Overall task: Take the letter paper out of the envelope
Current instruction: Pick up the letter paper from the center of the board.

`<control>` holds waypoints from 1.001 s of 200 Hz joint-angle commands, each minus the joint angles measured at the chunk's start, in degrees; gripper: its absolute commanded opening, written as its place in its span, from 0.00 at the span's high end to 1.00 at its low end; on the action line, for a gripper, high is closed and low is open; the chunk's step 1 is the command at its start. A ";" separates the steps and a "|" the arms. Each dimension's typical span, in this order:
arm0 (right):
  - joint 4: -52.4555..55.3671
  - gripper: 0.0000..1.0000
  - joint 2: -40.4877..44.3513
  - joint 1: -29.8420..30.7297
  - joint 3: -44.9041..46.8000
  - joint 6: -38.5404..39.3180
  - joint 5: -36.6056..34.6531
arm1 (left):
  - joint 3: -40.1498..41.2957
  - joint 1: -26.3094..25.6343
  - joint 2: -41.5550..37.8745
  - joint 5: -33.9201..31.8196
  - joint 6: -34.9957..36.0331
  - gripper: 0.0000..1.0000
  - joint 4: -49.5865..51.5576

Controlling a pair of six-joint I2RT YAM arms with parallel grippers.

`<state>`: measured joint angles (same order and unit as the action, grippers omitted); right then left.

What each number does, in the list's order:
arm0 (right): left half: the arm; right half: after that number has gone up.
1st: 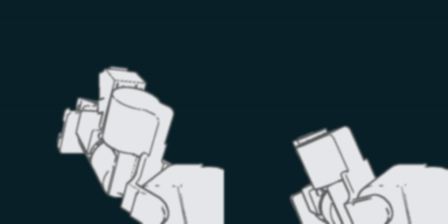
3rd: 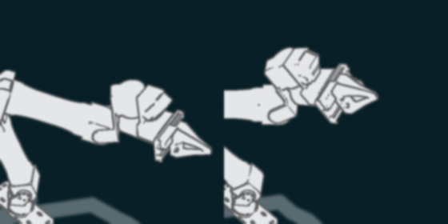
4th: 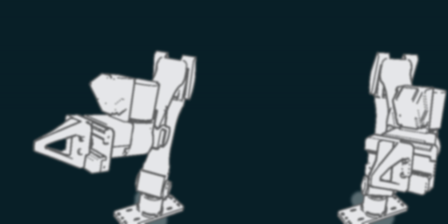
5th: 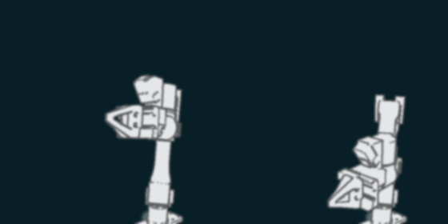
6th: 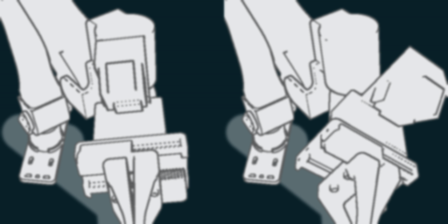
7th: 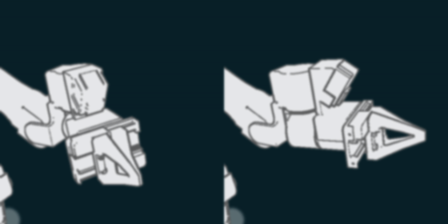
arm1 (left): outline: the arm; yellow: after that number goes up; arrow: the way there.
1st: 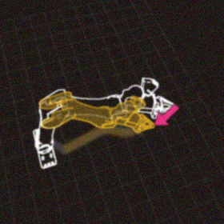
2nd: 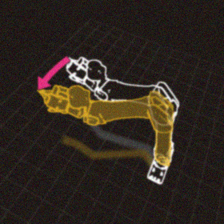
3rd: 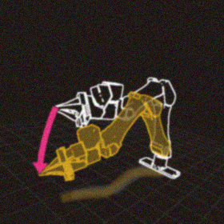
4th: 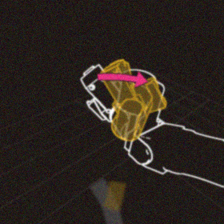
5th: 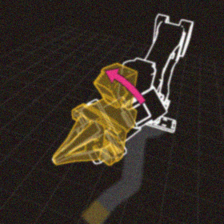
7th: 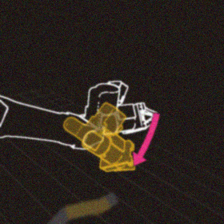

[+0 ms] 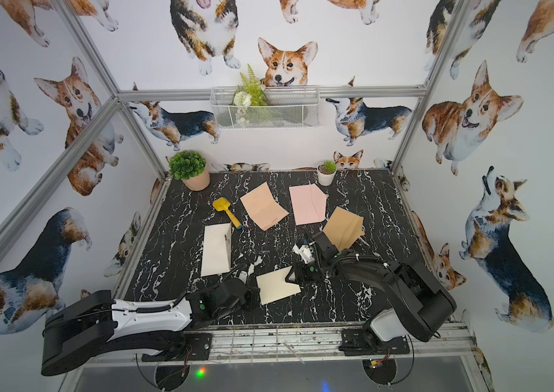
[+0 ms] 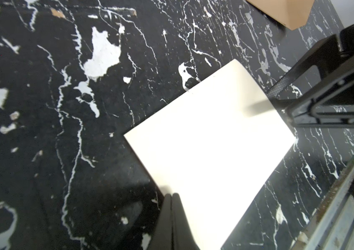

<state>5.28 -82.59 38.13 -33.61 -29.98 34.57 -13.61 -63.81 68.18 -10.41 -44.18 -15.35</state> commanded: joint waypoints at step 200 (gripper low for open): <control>-53.79 1.00 -14.20 1.51 10.22 -27.29 11.20 | -0.52 -0.13 -8.68 -2.21 0.05 1.00 1.82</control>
<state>-35.81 -94.08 39.51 -23.92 -51.29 44.38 -14.00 -63.81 63.24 -11.31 -44.10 -15.14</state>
